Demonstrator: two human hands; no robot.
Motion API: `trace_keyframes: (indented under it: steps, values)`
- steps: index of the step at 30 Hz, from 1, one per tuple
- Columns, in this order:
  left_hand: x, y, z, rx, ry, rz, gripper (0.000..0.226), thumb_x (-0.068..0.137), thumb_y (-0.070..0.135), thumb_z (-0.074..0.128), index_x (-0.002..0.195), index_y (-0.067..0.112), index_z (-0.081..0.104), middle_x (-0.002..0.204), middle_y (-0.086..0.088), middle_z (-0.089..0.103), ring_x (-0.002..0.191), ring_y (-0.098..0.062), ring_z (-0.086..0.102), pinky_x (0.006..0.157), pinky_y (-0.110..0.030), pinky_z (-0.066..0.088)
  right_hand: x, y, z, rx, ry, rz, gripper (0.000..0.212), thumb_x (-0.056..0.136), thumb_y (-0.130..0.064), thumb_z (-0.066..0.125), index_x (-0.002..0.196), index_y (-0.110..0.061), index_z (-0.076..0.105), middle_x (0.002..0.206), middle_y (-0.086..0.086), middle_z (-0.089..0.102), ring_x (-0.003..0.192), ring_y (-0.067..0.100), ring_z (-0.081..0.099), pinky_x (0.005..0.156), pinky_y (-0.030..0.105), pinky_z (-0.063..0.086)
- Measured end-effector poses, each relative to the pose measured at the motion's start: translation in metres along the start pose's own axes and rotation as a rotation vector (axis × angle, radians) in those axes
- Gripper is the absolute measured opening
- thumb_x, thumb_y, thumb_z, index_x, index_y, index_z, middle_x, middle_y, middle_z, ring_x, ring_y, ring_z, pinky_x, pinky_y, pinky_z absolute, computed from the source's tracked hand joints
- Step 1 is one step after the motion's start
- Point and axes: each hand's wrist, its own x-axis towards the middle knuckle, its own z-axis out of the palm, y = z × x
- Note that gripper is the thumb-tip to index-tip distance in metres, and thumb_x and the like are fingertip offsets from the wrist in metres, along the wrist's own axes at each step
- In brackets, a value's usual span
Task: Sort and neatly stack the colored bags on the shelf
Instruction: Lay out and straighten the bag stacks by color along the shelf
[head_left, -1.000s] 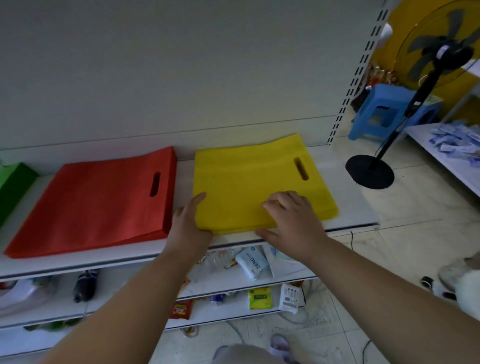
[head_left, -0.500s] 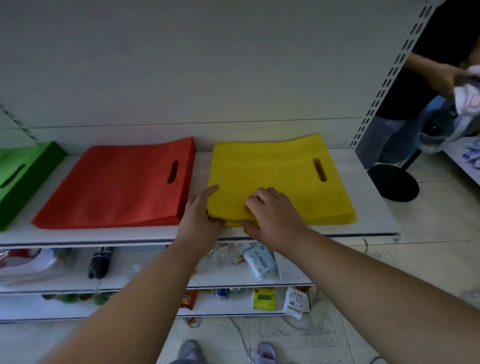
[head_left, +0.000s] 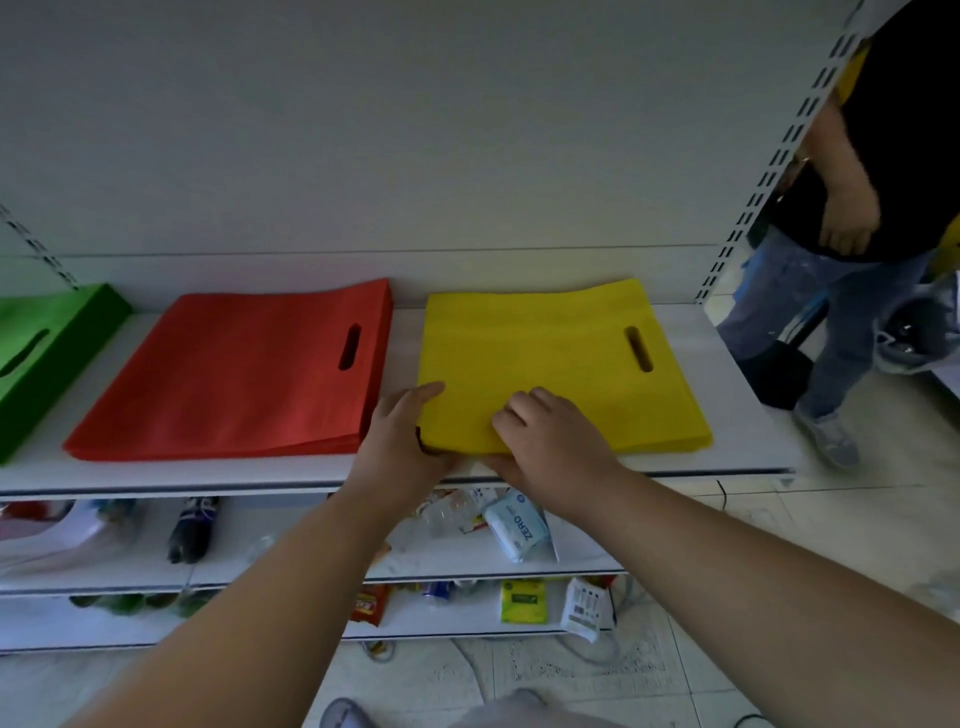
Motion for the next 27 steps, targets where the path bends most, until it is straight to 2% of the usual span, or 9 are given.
trace_keyframes:
  steps: [4, 8, 11, 16, 23, 27]
  values:
    - [0.002, 0.002, -0.001, 0.082, 0.021, 0.05, 0.069, 0.077, 0.014, 0.079, 0.139, 0.024, 0.051, 0.146, -0.005, 0.033, 0.127, -0.021, 0.043, 0.093, -0.02, 0.035, 0.0, -0.005, 0.004, -0.001, 0.031, 0.006, 0.027, 0.079, -0.031, 0.074, 0.09, -0.011, 0.06, 0.088, 0.008, 0.054, 0.082, 0.03, 0.053, 0.066, 0.039, 0.048]
    - [0.005, 0.004, 0.0, 0.147, 0.031, 0.072, 0.075, 0.07, 0.027, 0.087, 0.137, 0.021, 0.054, 0.146, -0.006, 0.032, 0.119, -0.012, 0.042, 0.096, -0.019, 0.034, 0.002, -0.004, 0.006, 0.005, 0.077, -0.012, 0.019, 0.075, -0.019, 0.077, 0.085, -0.01, 0.063, 0.082, 0.009, 0.055, 0.075, 0.031, 0.054, 0.06, 0.036, 0.047]
    - [0.008, 0.006, 0.002, 0.18, 0.072, 0.08, 0.069, 0.072, 0.023, 0.086, 0.134, 0.018, 0.058, 0.145, -0.009, 0.038, 0.124, -0.024, 0.048, 0.095, -0.02, 0.034, 0.003, -0.003, 0.004, -0.042, 0.064, -0.041, 0.022, 0.072, -0.012, 0.075, 0.09, -0.009, 0.063, 0.084, 0.011, 0.056, 0.075, 0.031, 0.052, 0.058, 0.036, 0.043]
    - [0.007, 0.006, 0.004, 0.199, 0.095, 0.072, 0.064, 0.074, 0.024, 0.085, 0.132, 0.017, 0.059, 0.142, -0.007, 0.042, 0.124, -0.024, 0.047, 0.093, -0.02, 0.035, 0.002, -0.001, -0.002, -0.058, 0.006, -0.039, 0.028, 0.076, -0.017, 0.07, 0.102, -0.009, 0.061, 0.095, 0.013, 0.056, 0.084, 0.034, 0.052, 0.066, 0.043, 0.044]
    - [0.006, 0.009, 0.003, 0.227, 0.044, 0.075, 0.069, 0.072, 0.017, 0.084, 0.134, 0.023, 0.055, 0.148, -0.006, 0.031, 0.122, -0.023, 0.048, 0.089, -0.019, 0.036, 0.004, -0.004, 0.002, -0.071, -0.032, -0.059, 0.033, 0.072, -0.019, 0.07, 0.102, -0.008, 0.061, 0.094, 0.013, 0.056, 0.082, 0.033, 0.051, 0.062, 0.04, 0.043]
    - [0.005, 0.012, 0.004, 0.261, 0.088, 0.134, 0.052, 0.074, 0.017, 0.084, 0.123, 0.019, 0.065, 0.147, -0.011, 0.035, 0.107, -0.028, 0.059, 0.086, -0.023, 0.041, 0.007, -0.002, 0.001, -0.041, 0.01, -0.039, 0.024, 0.076, -0.019, 0.064, 0.097, -0.008, 0.061, 0.089, 0.012, 0.056, 0.078, 0.032, 0.052, 0.059, 0.038, 0.043]
